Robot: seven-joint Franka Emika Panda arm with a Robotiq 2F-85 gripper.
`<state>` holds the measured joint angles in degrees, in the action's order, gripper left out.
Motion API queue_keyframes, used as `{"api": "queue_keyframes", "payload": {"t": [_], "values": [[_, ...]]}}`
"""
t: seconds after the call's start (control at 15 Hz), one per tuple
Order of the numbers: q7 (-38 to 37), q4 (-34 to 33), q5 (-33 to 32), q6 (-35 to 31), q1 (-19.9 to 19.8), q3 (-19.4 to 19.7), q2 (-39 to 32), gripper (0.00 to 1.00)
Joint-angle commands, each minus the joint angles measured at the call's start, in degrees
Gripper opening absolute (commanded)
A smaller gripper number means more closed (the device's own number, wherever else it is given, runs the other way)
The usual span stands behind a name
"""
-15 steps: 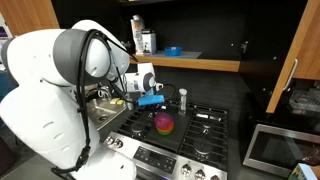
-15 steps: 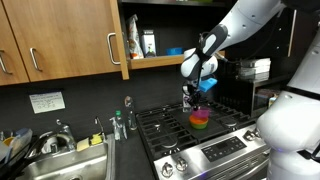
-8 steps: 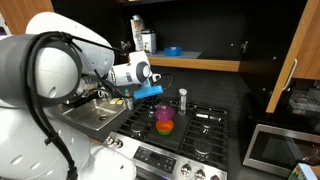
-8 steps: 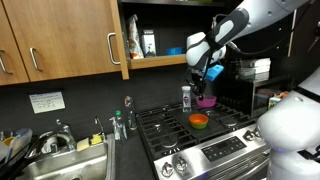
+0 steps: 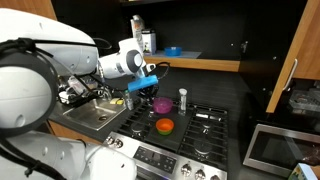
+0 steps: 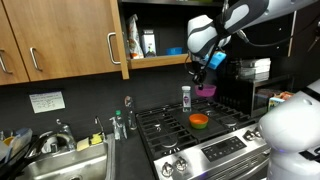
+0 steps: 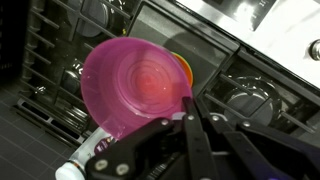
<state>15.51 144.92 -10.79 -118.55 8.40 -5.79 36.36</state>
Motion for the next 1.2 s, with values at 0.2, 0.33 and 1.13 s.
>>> {"api": "queue_keyframes", "payload": {"t": [0.2,0.33,1.13], "values": [[1.3,-6.4,0.1,1.1,1.5,0.9,3.0,0.01],[1.5,-7.9,0.2,1.1,2.0,0.6,3.9,0.01],[0.7,-7.9,-0.2,0.3,2.3,0.3,4.0,0.04]]}}
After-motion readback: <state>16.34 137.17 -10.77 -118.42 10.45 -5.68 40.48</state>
